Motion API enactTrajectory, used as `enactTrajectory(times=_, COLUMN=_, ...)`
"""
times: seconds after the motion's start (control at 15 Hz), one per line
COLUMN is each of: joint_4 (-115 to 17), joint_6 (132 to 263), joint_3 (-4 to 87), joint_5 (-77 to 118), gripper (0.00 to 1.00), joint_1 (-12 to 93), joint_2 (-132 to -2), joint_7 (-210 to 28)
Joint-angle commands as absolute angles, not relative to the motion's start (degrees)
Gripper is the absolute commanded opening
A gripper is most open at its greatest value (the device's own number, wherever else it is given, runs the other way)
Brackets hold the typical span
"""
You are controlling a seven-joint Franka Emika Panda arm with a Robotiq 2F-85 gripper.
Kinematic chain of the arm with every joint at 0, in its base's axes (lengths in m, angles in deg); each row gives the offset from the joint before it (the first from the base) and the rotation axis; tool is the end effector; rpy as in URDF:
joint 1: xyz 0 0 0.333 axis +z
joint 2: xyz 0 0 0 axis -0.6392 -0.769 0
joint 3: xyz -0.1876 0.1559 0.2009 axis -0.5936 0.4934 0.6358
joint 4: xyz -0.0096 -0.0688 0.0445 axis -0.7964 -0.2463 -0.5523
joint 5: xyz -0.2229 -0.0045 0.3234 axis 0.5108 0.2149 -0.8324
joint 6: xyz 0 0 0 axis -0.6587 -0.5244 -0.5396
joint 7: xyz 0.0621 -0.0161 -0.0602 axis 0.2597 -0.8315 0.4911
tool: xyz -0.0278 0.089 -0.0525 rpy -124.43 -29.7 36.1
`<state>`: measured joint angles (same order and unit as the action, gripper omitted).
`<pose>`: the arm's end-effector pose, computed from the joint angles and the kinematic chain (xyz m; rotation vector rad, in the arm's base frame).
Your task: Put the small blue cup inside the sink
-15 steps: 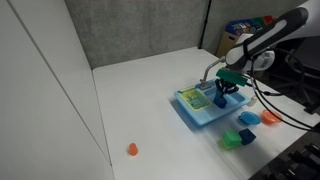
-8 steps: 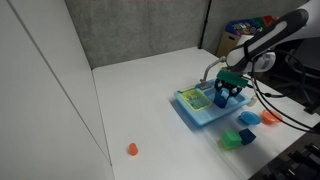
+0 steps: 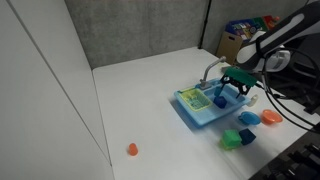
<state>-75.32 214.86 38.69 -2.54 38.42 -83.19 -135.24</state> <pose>0.5771 -0.0947 0.1528 -2.4254 1.8271 0.0243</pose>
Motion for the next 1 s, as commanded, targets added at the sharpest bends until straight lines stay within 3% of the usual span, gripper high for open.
enactTrajectory(times=0.0, joint_4=-84.3, joint_6=219.2, joint_3=39.1, joint_5=-4.6, gripper=1.00, joint_1=37.1, joint_2=-74.9, joint_7=-133.5)
enactTrajectory(times=0.67, joint_4=-98.1, joint_6=221.3, joint_3=37.7, joint_5=-2.6, gripper=1.00, joint_1=35.5, joint_2=-58.3, joint_7=-131.5)
enactTrajectory(times=0.93, joint_4=-100.9, joint_6=216.3, joint_3=34.8, joint_5=11.0, gripper=1.00, joint_1=35.9, joint_2=-51.8, joint_7=-130.6)
